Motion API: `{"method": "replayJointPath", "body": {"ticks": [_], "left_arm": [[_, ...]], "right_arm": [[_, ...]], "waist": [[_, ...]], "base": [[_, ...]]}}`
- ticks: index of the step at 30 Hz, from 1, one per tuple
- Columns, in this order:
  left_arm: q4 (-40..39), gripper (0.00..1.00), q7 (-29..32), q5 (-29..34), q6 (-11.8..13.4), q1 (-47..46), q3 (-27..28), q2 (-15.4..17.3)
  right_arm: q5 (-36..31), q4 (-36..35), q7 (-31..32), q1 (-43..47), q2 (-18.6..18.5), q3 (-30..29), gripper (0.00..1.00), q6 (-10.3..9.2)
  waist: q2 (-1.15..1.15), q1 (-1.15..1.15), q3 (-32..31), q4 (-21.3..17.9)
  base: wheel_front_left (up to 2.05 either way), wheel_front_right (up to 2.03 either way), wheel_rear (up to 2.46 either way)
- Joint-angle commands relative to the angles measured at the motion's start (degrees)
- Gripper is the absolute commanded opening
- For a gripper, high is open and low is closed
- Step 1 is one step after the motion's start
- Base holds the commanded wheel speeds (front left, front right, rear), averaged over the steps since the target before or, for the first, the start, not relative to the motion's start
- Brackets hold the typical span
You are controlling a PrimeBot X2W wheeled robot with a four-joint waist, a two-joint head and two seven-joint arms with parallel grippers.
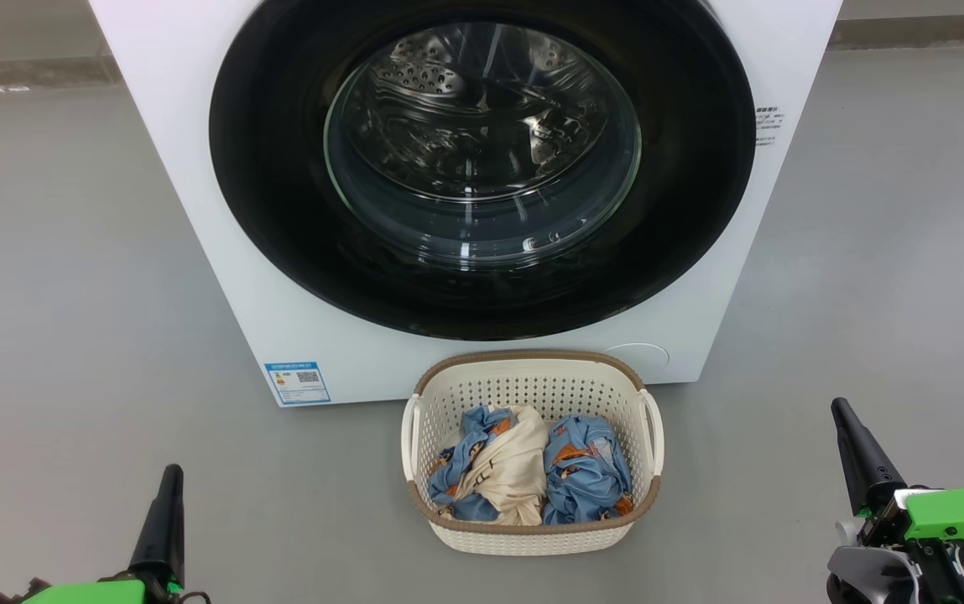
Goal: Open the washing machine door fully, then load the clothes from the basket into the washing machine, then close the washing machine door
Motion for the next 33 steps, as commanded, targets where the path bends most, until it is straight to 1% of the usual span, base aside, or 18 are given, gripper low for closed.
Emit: {"method": "replayJointPath", "body": {"ticks": [1,33], "left_arm": [[-1.66,0.0,0.38,0.51,-0.1,-2.46,1.99,0.63],[-1.66,0.0,0.69,0.85,-0.06,-2.47,2.37,0.34]], "right_arm": [[0.64,-1.71,-0.44,-2.12,-1.06,1.23,0.0,0.11],[0.87,-1.77,-0.66,-2.12,-1.26,1.49,0.0,0.11]], "waist": [[0.0,0.0,0.0,0.0],[0.0,0.0,0.0,0.0]], "base": [[0.0,0.0,0.0],[0.0,0.0,0.0]]}}
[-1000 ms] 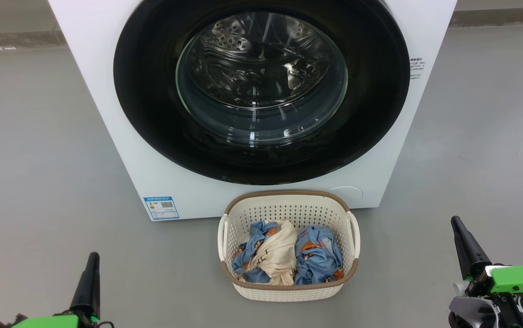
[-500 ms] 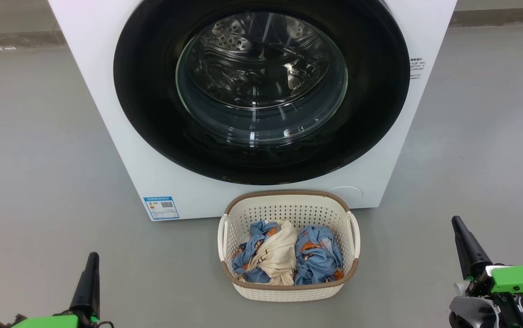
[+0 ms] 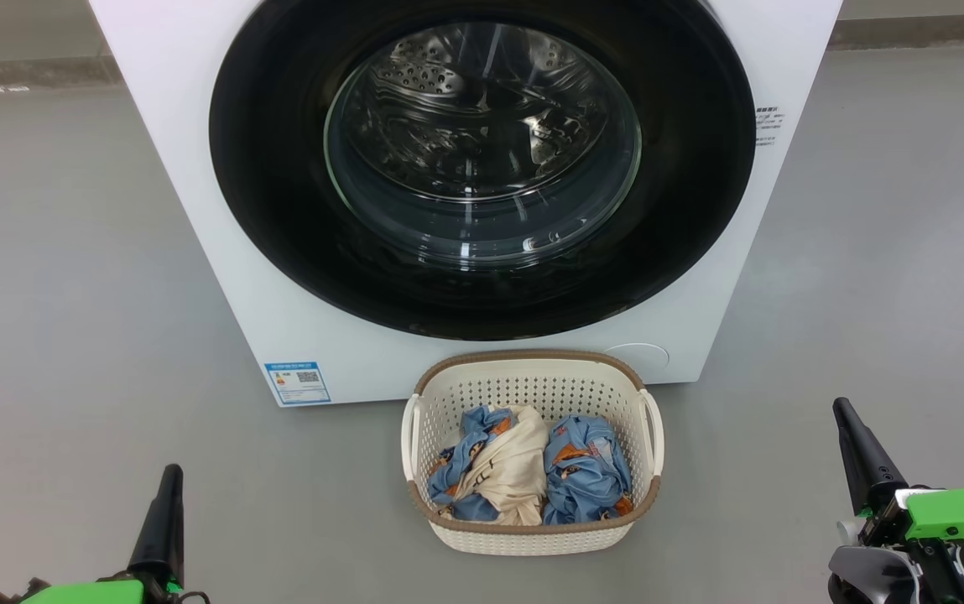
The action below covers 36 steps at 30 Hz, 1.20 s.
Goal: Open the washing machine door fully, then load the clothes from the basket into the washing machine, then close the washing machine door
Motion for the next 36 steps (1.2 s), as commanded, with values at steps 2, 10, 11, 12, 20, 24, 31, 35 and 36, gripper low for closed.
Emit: {"method": "replayJointPath", "body": {"ticks": [2,10,11,12,20,24,31,35,36], "left_arm": [[-1.66,0.0,0.12,0.77,-0.06,-2.47,1.91,0.55],[-1.66,0.0,0.19,0.85,-0.05,-2.47,2.01,0.48],[-1.66,0.0,0.2,0.86,-0.05,-2.47,2.02,0.47],[-1.66,0.0,0.21,0.87,-0.05,-2.47,2.03,0.46],[1.81,1.0,0.05,0.38,0.16,1.05,-0.08,-0.7],[2.69,1.0,-0.28,0.79,0.25,1.92,-0.23,-1.3],[1.81,1.0,-1.26,2.63,0.13,1.94,-0.43,-1.27],[1.17,1.0,-1.82,4.13,0.07,1.87,-0.51,-1.17],[1.03,1.0,-1.96,4.6,0.05,1.85,-0.5,-1.14]], "right_arm": [[0.81,-1.72,-0.23,-2.12,-1.04,1.31,0.0,0.11],[0.86,-1.73,-0.29,-2.12,-1.09,1.37,0.0,0.11],[0.87,-1.74,-0.29,-2.12,-1.09,1.38,0.0,0.11],[0.87,-1.74,-0.3,-2.12,-1.1,1.39,0.0,0.11],[0.98,1.88,-0.05,1.18,1.01,0.12,1.0,0.0],[0.73,2.83,-0.26,2.18,1.92,0.26,1.0,0.0],[-0.64,2.3,-0.96,2.07,2.07,0.48,1.0,0.01],[-2.01,2.15,-1.36,1.87,2.1,0.54,1.0,0.01],[-2.44,2.1,-1.46,1.81,2.13,0.51,1.0,0.01]], "waist": [[0.0,0.0,0.0,0.0],[0.0,0.0,0.0,0.0],[0.0,0.0,0.0,0.0],[0.0,0.0,0.0,0.0],[0.0,0.0,0.01,-0.01],[0.0,0.01,0.12,0.0],[0.0,0.01,0.05,0.16],[0.0,0.0,0.08,0.26],[0.0,0.0,0.08,0.28]], "base": [[0.0,0.0,0.0],[0.0,0.0,0.0],[0.0,0.0,0.0],[0.0,0.0,0.0],[0.0,0.0,0.0],[0.0,0.0,0.0],[0.0,0.0,0.0],[0.0,0.0,0.0],[0.0,0.0,0.0]]}}
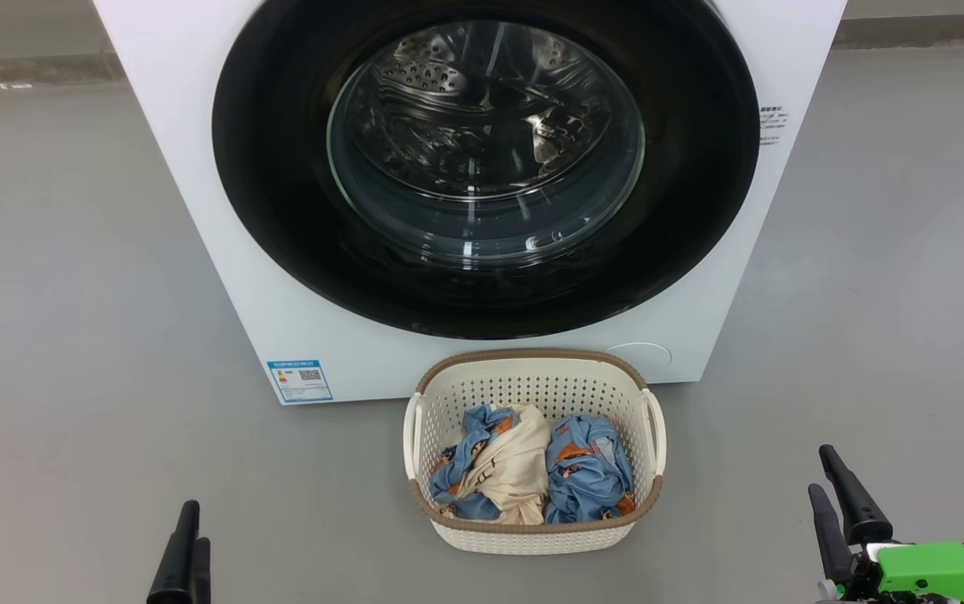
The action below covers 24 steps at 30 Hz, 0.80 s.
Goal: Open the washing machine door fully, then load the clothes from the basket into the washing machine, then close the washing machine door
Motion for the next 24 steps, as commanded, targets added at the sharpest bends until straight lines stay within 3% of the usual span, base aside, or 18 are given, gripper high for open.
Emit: {"method": "replayJointPath", "body": {"ticks": [1,24], "left_arm": [[-2.08,1.0,-0.56,1.4,-0.28,-1.61,0.31,0.77],[-3.72,1.0,-3.64,18.78,-0.64,-1.63,0.11,0.76]], "right_arm": [[-1.14,-1.76,-0.55,-2.12,-0.77,-0.04,1.0,0.09],[-20.59,-4.03,-2.72,-2.79,-0.46,0.08,1.0,0.11]], "waist": [[0.0,0.0,0.0,0.04],[0.0,0.0,0.22,0.44]], "base": [[0.0,0.0,0.0],[0.0,0.0,0.0]]}}
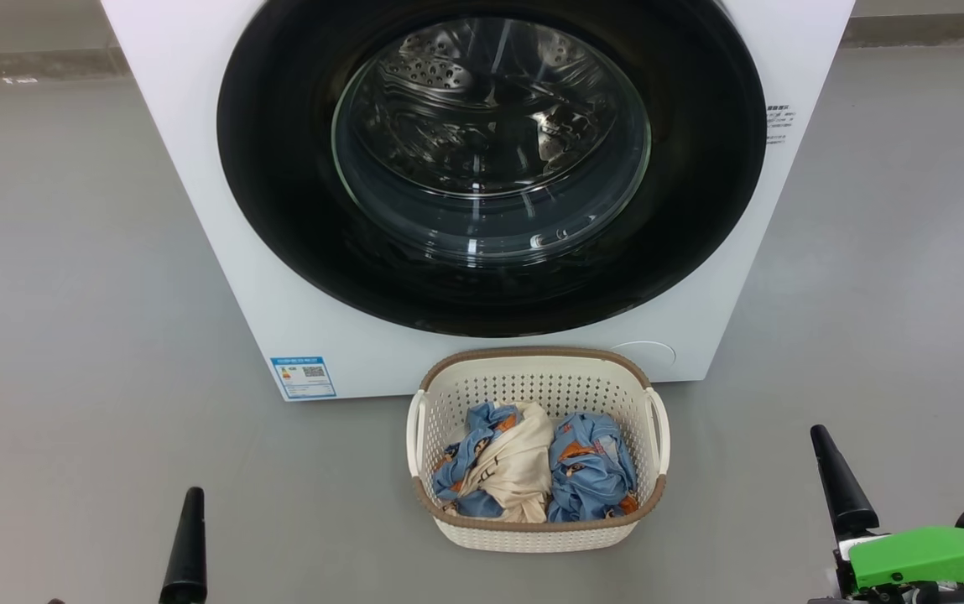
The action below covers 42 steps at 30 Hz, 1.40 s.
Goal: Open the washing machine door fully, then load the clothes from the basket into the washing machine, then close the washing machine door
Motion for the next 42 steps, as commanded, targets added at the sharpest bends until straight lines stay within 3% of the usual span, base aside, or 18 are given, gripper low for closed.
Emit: {"method": "replayJointPath", "body": {"ticks": [1,15,42], "left_arm": [[-2.0,1.0,-0.74,2.37,-0.51,-1.64,0.53,0.61],[-3.18,1.0,-2.83,12.34,-0.75,-1.74,0.31,0.32],[-4.72,1.0,-6.48,28.31,-1.17,-1.2,-0.17,0.06]], "right_arm": [[-2.64,-1.87,-0.73,-2.49,-0.58,0.32,1.0,0.11],[-14.57,-2.84,-2.21,-2.44,0.38,0.6,1.0,0.12],[-30.8,-4.17,-4.77,-1.8,1.37,0.94,1.0,0.15]], "waist": [[0.0,0.0,0.03,0.05],[0.0,0.0,0.61,0.15],[0.0,0.0,-0.06,0.73]], "base": [[0.0,0.0,0.0],[0.0,0.0,0.0],[0.0,0.0,0.0]]}}
